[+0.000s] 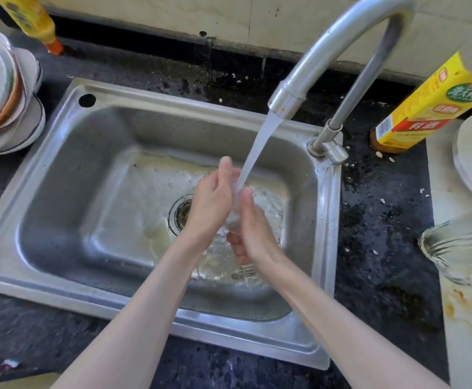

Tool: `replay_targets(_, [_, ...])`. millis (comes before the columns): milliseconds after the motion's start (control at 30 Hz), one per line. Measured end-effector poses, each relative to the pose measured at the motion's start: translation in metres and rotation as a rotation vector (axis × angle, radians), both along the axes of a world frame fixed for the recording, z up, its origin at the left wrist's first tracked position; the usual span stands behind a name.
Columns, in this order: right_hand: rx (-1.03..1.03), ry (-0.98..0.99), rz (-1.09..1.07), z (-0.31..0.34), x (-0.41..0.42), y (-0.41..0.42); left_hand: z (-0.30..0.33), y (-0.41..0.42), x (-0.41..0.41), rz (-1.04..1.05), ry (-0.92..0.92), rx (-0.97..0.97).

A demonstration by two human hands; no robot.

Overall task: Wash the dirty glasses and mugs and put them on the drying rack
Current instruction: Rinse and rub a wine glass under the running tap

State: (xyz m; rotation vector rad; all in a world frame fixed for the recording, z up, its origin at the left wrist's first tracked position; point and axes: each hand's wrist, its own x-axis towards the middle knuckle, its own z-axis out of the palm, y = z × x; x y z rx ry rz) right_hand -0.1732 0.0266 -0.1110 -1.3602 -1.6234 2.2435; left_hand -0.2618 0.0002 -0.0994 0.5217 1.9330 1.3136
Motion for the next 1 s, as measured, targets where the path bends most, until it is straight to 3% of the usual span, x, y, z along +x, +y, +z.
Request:
replay_targets(100, [-0.654, 0.107, -0.110, 0.009, 0.004, 0.016, -0.003, -0.013, -0.004, -0.294, -0.086, 0.107])
replay_targets(200, [-0.758, 0.136, -0.040, 0.005, 0.006, 0.021, -0.011, -0.016, -0.003, -0.219, -0.170, 0.127])
replay_targets(267, [-0.637, 0.076, -0.027, 0.004, 0.001, 0.017, -0.009, -0.008, 0.002, -0.023, -0.047, 0.054])
replay_targets(333, [-0.352, 0.009, -0.008, 0.009, -0.004, 0.007, -0.006, -0.001, 0.006, 0.113, 0.032, -0.004])
replay_targets(433, [-0.047, 0.053, -0.010, 0.011, -0.007, -0.006, 0.001, -0.002, 0.004, 0.202, -0.045, 0.022])
replay_targets(500, [-0.128, 0.065, -0.046, 0.009, -0.004, -0.003, 0.004, -0.008, 0.000, 0.020, -0.077, 0.106])
replay_targets(600, [-0.463, 0.004, -0.069, 0.008, 0.000, 0.010, 0.001, -0.018, -0.005, -0.235, -0.180, 0.138])
replay_targets(700, [-0.493, 0.009, -0.037, 0.001, -0.001, 0.013, -0.005, -0.015, 0.001, -0.165, 0.008, 0.113])
replay_targets(767, [-0.358, -0.007, -0.056, 0.003, -0.004, 0.007, -0.004, -0.009, 0.008, 0.028, 0.145, 0.076])
replay_targets(867, [0.016, -0.097, 0.001, 0.005, -0.010, -0.006, -0.006, -0.008, 0.010, 0.254, -0.009, 0.047])
replay_targets(1000, [0.231, -0.076, -0.001, -0.001, -0.008, -0.005, -0.003, -0.017, -0.002, 0.138, -0.092, 0.088])
